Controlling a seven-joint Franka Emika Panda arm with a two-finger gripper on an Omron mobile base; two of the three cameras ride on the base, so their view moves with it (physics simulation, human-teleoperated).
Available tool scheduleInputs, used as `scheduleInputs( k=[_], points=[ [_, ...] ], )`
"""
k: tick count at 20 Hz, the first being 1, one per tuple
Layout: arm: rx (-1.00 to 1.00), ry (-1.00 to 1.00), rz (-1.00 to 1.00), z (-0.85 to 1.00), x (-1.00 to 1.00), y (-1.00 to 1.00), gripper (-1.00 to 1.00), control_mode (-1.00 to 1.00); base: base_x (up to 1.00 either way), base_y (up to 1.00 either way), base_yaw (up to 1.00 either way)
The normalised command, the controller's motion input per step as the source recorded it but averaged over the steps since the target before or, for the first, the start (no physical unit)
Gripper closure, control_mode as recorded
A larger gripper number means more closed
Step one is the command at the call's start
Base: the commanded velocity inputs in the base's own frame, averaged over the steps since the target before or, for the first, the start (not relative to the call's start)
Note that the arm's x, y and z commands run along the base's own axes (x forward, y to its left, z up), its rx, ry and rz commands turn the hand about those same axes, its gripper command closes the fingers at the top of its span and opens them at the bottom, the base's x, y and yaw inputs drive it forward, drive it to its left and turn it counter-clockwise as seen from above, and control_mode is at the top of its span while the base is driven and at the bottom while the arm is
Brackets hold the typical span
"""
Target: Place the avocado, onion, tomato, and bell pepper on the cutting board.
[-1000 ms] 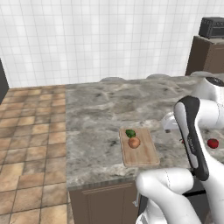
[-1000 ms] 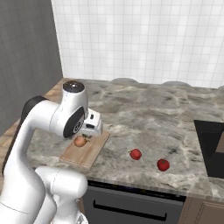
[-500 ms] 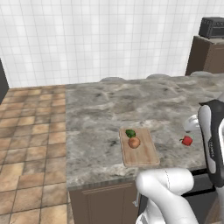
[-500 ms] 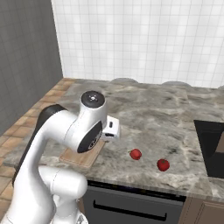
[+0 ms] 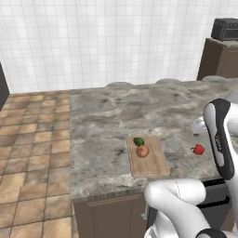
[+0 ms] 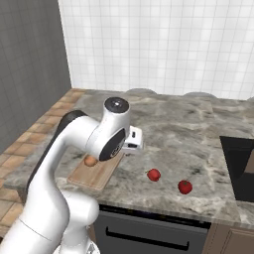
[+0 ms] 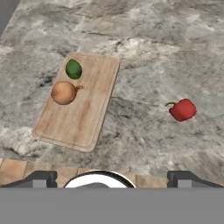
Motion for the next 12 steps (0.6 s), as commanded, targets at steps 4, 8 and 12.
scheduleInputs(
  k=[4, 8, 12],
  points=[
    [0.00, 0.13, 0.00, 0.00, 0.62, -0.01, -1.00, -1.00, 0.00, 0.00, 0.00],
    [-0.02, 0.02, 0.02, -0.08, 0.36, -0.32, -1.00, -1.00, 0.00, 0.00, 0.00],
    [-0.05, 0.00, 0.05, -0.12, 0.22, -0.42, -1.00, -1.00, 0.00, 0.00, 0.00]
  ],
)
